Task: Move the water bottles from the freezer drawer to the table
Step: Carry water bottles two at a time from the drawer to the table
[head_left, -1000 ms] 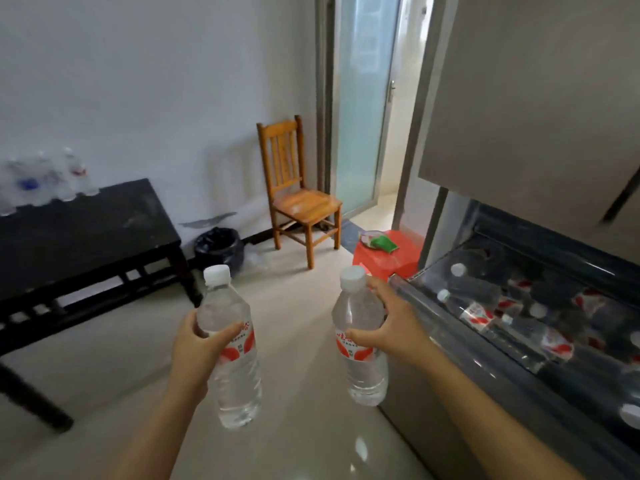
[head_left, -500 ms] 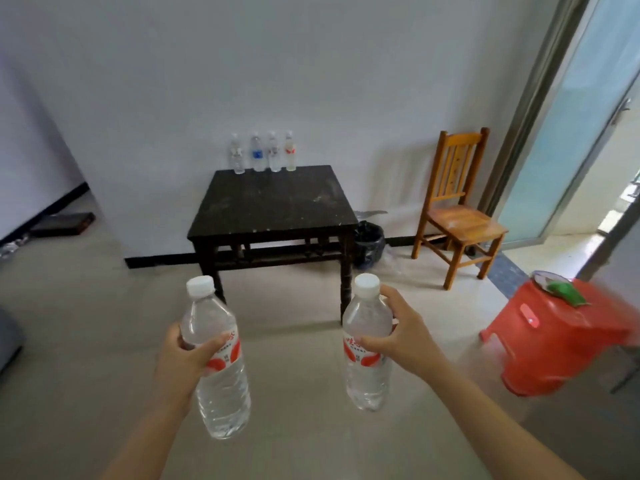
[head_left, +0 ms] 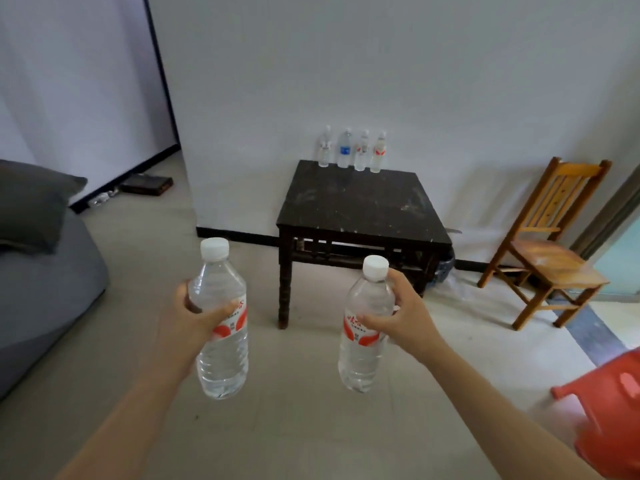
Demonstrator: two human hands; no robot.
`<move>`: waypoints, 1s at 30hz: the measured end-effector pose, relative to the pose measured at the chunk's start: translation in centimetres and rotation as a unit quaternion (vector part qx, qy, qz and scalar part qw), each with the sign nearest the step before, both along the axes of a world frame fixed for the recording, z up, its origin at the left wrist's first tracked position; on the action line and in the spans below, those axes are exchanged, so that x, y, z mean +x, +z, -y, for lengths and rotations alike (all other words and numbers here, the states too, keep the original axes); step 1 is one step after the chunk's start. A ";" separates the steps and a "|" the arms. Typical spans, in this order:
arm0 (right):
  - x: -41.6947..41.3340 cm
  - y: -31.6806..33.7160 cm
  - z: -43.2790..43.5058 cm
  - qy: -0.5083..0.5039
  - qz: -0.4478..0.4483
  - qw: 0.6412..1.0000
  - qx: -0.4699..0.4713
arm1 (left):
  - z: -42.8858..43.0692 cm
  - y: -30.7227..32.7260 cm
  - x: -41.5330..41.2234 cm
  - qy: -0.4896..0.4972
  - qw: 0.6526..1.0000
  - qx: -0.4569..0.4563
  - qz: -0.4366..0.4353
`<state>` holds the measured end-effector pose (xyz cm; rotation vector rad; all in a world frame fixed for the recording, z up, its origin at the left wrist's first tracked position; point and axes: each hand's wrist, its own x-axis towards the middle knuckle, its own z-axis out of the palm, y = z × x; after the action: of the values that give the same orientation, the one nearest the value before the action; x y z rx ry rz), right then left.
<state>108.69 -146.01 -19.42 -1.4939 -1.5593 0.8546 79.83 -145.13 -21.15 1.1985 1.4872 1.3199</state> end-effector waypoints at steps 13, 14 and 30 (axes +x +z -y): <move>-7.0 0.6 -19.0 0.118 0.023 0.993 0.017 | -13.7 1.4 -5.1 0.125 0.990 0.059 0.003; -7.6 0.5 -20.3 0.124 0.024 0.992 0.016 | -14.4 1.4 -5.5 0.139 0.988 0.062 0.000; -29.9 -1.3 -38.8 0.199 0.026 0.980 -0.002 | -30.0 -3.1 -28.6 0.214 0.977 0.025 0.010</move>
<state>78.80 -107.18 -20.73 -1.2309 -1.9342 1.0487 51.25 -115.10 -24.26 0.9201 1.7711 1.6526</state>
